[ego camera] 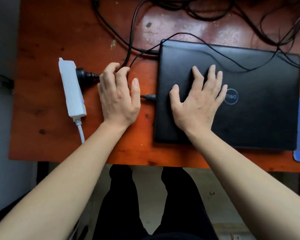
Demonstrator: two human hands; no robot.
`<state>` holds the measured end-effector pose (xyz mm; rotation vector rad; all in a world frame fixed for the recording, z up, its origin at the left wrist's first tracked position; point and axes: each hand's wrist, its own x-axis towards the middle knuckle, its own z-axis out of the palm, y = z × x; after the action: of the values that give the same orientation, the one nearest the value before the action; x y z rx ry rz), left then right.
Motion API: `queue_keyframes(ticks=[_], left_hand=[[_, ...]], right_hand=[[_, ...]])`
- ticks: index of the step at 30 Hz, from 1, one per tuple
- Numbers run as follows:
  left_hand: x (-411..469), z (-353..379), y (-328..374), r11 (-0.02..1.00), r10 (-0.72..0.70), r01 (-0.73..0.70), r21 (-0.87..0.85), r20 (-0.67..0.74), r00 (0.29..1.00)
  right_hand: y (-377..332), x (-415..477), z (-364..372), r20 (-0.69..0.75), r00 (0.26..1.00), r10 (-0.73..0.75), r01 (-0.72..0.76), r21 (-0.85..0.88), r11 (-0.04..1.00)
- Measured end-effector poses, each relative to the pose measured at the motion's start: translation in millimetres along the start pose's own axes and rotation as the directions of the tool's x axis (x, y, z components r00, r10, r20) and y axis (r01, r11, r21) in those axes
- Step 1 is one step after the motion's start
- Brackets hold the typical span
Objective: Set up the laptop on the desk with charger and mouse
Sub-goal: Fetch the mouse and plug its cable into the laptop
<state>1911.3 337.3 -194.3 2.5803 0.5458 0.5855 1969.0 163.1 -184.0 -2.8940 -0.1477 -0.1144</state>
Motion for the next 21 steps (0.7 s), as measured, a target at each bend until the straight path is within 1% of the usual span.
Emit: queue_keyframes(ticks=[2, 4, 8, 10, 13, 14, 15, 17, 19, 21], left_hand=[[0, -1, 2, 0.992, -0.094, 0.092, 0.084, 0.023, 0.995], [0, -8, 10, 0.977, -0.174, 0.167, 0.129, 0.046, 0.984], [-12, -24, 28, 0.963, -0.234, 0.204, 0.174, 0.177, 0.956], [-18, -34, 39, 0.945, -0.303, 0.265, 0.190, 0.210, 0.930], [-25, -65, 59, 0.894, -0.414, 0.371, 0.252, 0.144, 0.899], [-28, -74, 63, 0.880, -0.428, 0.377, 0.290, 0.136, 0.894], [-32, -86, 68, 0.862, -0.440, 0.377, 0.337, 0.130, 0.888], [-35, -116, 79, 0.827, -0.443, 0.353, 0.437, 0.119, 0.889], [-33, -155, 89, 0.783, -0.451, 0.361, 0.507, 0.063, 0.890], [-27, -196, 96, 0.751, -0.457, 0.402, 0.524, -0.027, 0.889]], right_hand=[[0, -1, 2, 0.004, 1.000, -0.006, 0.006, -0.009, 1.000], [1, 1, -1, 0.032, 0.999, -0.024, 0.024, -0.008, 1.000], [2, 0, -9, 0.164, 0.985, -0.053, 0.054, 0.003, 0.999], [8, 1, -16, 0.284, 0.953, -0.101, 0.101, 0.015, 0.995], [21, 14, -41, 0.465, 0.861, -0.207, 0.211, 0.045, 0.976], [24, 19, -50, 0.503, 0.832, -0.235, 0.234, 0.066, 0.970], [24, 23, -63, 0.514, 0.813, -0.275, 0.271, 0.084, 0.959], [17, 31, -90, 0.454, 0.789, -0.414, 0.408, 0.116, 0.905], [-2, 34, -122, 0.354, 0.752, -0.556, 0.541, 0.150, 0.827], [-27, 34, -150, 0.261, 0.717, -0.646, 0.620, 0.185, 0.763]])
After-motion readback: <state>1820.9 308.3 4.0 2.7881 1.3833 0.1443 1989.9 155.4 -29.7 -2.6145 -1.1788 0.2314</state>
